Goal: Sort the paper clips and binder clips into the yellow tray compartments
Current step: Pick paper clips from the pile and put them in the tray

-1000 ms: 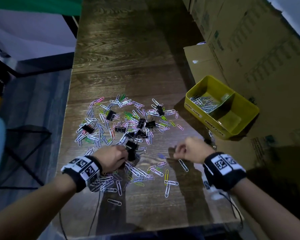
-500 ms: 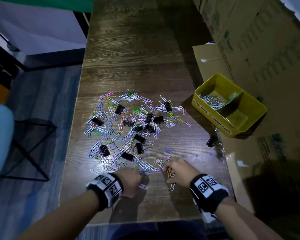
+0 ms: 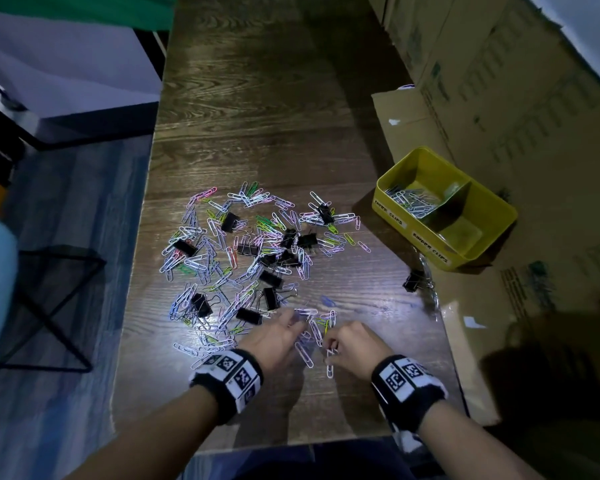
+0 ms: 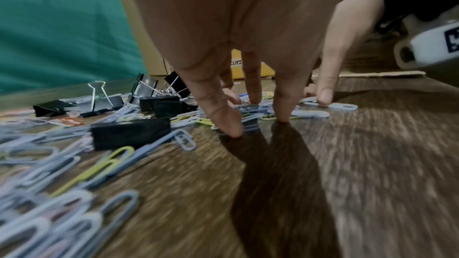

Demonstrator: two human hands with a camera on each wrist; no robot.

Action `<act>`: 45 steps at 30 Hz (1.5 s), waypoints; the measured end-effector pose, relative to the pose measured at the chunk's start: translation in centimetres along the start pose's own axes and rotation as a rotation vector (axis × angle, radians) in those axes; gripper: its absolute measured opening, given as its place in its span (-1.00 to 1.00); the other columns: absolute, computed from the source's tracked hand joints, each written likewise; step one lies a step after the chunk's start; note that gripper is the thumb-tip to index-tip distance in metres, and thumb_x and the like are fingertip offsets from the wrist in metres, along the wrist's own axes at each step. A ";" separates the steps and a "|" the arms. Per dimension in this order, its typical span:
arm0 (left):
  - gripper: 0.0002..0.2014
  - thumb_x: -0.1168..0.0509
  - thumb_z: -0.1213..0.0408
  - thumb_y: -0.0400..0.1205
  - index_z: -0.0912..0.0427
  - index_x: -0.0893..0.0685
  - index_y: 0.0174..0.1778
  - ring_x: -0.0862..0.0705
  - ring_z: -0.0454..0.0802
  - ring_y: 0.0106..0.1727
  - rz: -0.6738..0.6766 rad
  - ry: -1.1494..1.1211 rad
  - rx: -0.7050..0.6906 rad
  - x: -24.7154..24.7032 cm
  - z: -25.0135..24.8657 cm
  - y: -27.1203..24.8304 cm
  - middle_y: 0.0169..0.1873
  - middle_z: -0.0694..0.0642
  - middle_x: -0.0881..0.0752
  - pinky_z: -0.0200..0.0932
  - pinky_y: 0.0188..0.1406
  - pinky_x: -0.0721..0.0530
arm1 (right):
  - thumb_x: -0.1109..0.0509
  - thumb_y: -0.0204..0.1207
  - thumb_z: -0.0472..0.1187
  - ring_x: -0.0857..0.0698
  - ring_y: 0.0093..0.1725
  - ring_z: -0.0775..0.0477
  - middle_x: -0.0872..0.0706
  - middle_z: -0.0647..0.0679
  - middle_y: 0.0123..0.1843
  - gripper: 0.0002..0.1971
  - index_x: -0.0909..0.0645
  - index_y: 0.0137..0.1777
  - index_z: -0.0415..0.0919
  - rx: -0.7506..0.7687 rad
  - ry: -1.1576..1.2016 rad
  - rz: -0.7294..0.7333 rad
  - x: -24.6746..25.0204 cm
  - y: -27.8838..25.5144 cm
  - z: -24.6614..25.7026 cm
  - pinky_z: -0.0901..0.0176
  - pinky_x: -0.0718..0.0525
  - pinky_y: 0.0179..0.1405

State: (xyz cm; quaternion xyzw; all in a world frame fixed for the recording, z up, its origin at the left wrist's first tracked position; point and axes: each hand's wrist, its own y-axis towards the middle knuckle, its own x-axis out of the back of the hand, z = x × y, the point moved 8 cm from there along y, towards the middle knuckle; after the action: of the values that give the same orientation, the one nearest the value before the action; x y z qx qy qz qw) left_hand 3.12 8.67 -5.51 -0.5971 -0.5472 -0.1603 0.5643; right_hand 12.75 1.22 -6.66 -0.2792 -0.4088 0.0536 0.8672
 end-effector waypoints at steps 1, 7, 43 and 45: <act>-0.56 -0.28 0.22 0.56 0.09 -0.41 0.37 -0.56 0.16 0.21 -0.029 -0.021 -0.011 0.4 -0.4 0.3 0.27 0.15 -0.38 0.04 0.05 -0.63 | -0.53 0.37 -0.12 -0.67 0.09 -0.05 -0.69 -0.02 0.07 -0.78 -0.67 0.01 -0.03 0.007 -0.002 -0.043 0.5 0.2 0.3 0.16 -0.61 0.10; -0.30 -0.37 -0.04 0.46 -0.08 -0.24 0.50 -0.42 0.13 0.29 -0.062 0.025 0.124 1.2 0.6 0.7 0.42 0.09 -0.24 0.07 -0.10 -0.71 | -0.47 0.08 0.46 -0.36 0.38 -0.14 -0.32 -0.10 0.37 0.15 -0.07 0.61 -0.01 -0.169 -0.114 -0.176 0.8 -0.1 0.0 -0.06 -0.55 0.27; -0.80 -0.42 0.49 0.44 0.35 -0.72 -0.03 -0.75 0.03 -0.35 -0.214 -1.269 0.125 13.8 1.7 4.2 -0.31 0.20 -0.81 -0.16 -0.18 -0.78 | -0.55 0.36 -0.38 -0.70 -0.22 0.39 -0.74 0.15 -0.16 -0.55 -0.64 0.26 -0.14 -0.056 0.807 -0.541 10.4 -2.9 -3.5 0.43 -0.70 0.00; -0.81 -0.44 0.49 0.42 0.36 -0.72 -0.05 -0.74 0.04 -0.40 -0.255 -1.293 0.021 17.2 -0.3 6.8 -0.36 0.20 -0.79 -0.10 -0.22 -0.79 | -0.56 0.35 -0.41 -0.72 -0.23 0.33 -0.76 0.12 -0.17 -0.56 -0.67 0.20 -0.06 -0.017 0.896 -0.639 12.7 -4.1 -3.8 0.36 -0.73 -0.05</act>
State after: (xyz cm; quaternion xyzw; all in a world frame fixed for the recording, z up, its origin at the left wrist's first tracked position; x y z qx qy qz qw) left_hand 14.94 18.13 5.08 -0.4980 -0.8438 0.1706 0.1041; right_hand 23.34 0.23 2.15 -0.1439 -0.0644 -0.3397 0.9272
